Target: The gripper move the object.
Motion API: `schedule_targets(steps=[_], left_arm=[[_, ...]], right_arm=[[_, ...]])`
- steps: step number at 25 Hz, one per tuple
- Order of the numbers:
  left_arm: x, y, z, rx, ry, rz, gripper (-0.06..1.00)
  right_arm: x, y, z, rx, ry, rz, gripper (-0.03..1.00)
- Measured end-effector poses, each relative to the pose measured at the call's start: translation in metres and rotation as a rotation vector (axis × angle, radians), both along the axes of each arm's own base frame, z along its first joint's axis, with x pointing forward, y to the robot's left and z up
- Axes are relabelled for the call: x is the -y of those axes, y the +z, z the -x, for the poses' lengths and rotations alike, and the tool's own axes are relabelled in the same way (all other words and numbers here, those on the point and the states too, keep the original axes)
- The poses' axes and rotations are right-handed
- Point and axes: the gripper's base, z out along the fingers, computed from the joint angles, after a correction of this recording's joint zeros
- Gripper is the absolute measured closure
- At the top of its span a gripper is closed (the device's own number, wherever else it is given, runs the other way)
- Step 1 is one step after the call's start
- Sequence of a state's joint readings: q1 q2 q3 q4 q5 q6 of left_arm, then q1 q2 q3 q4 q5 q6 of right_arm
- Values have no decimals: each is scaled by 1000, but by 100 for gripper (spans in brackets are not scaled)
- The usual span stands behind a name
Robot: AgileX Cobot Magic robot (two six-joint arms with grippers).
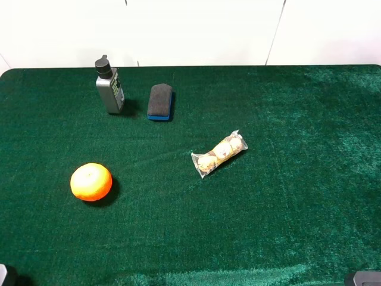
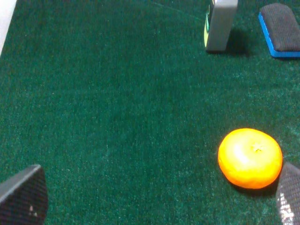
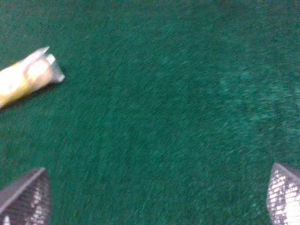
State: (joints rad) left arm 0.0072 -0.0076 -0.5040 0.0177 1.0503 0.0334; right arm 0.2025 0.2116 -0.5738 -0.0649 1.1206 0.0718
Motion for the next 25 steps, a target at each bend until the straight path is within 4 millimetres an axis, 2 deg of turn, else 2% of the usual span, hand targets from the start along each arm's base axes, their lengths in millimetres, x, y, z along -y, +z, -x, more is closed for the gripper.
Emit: schedule_targets(steps=[5,9,25], left_arm=[[0,0,0,0,0,0,-5],[0,0,0,0,0,0,-5],[0,0,0,0,0,0,-5]], right_arm=[[-2,-13,15,145,-81,-74,28],[-3,-14,24,215,-97,-79,28],[-4,-15,23,218,-106,-73,28]])
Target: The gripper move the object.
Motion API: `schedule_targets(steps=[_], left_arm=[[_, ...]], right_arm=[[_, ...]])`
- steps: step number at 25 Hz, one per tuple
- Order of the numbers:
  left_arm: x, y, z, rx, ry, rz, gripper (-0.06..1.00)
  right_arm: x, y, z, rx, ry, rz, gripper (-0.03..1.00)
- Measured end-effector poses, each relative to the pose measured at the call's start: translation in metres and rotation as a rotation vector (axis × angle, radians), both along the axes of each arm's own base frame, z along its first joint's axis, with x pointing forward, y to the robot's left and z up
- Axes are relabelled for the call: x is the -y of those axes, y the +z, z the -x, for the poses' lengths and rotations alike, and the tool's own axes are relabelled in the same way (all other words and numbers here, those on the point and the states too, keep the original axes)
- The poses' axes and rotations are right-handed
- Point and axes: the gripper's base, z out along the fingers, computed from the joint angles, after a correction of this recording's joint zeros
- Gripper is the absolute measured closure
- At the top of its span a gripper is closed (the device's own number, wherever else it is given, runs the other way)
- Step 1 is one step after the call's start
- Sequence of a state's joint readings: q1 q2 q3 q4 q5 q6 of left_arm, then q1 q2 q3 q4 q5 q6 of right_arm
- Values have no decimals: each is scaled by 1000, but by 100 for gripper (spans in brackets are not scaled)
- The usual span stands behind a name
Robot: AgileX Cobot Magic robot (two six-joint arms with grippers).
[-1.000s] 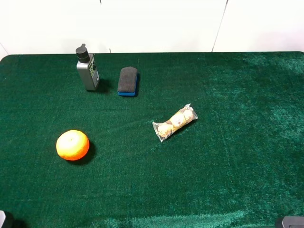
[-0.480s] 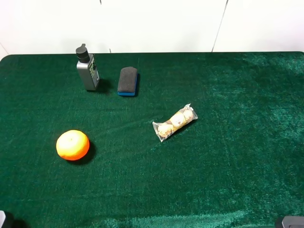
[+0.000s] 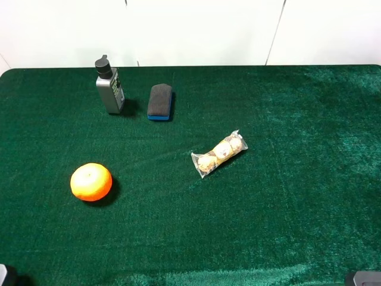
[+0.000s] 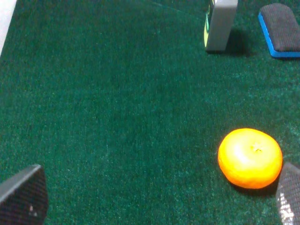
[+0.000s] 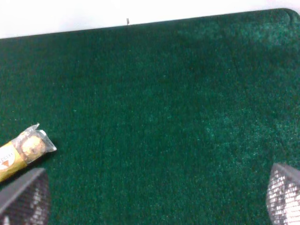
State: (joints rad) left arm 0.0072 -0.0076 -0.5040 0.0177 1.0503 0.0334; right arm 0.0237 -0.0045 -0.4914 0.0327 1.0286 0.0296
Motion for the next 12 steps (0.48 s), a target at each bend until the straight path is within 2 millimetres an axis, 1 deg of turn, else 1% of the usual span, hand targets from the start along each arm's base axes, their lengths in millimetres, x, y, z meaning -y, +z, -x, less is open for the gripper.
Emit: schedule_targets(steps=[12], left_arm=[[0,0,0,0,0,0,-5]], right_arm=[[0,0,0,0,1,2,28]])
